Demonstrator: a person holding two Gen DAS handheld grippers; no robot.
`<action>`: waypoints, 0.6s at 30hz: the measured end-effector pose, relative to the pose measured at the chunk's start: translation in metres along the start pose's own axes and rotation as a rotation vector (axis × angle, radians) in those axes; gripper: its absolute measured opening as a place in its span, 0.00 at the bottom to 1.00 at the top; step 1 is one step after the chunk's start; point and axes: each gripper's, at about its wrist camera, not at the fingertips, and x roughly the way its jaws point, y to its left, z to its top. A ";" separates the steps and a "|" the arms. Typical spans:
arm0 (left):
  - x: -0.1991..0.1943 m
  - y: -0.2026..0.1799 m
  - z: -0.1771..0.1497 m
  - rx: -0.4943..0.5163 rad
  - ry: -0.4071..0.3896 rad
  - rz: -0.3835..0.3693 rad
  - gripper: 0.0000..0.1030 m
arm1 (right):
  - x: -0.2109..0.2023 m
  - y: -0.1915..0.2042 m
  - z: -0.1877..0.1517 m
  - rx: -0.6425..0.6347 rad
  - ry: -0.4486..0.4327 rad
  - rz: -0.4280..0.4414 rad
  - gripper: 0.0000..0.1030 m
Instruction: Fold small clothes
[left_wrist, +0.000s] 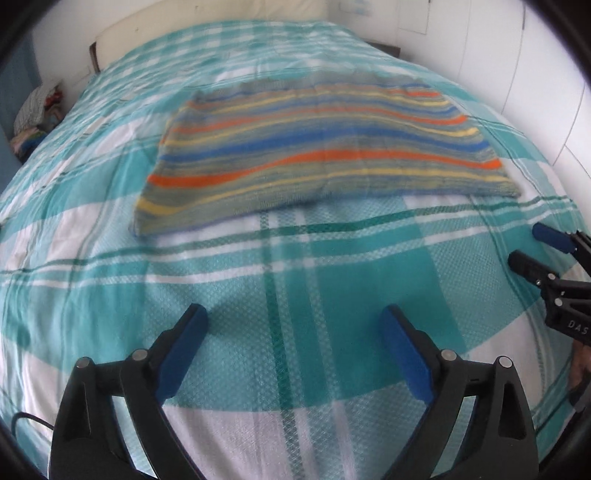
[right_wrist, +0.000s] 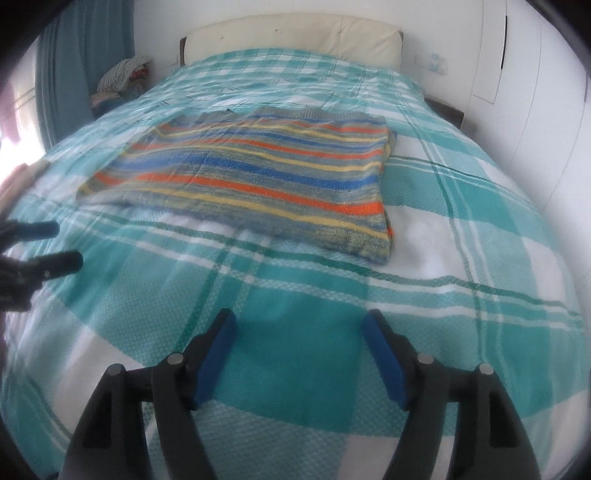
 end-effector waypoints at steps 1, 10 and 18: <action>0.000 0.001 -0.001 -0.006 -0.012 0.003 0.96 | 0.000 -0.001 -0.001 0.008 -0.002 0.000 0.73; 0.009 -0.003 -0.009 -0.007 -0.021 0.031 1.00 | 0.007 -0.003 -0.003 0.028 0.004 -0.019 0.82; 0.011 -0.001 -0.009 -0.016 -0.023 0.017 1.00 | 0.011 -0.003 -0.003 0.028 0.006 -0.032 0.86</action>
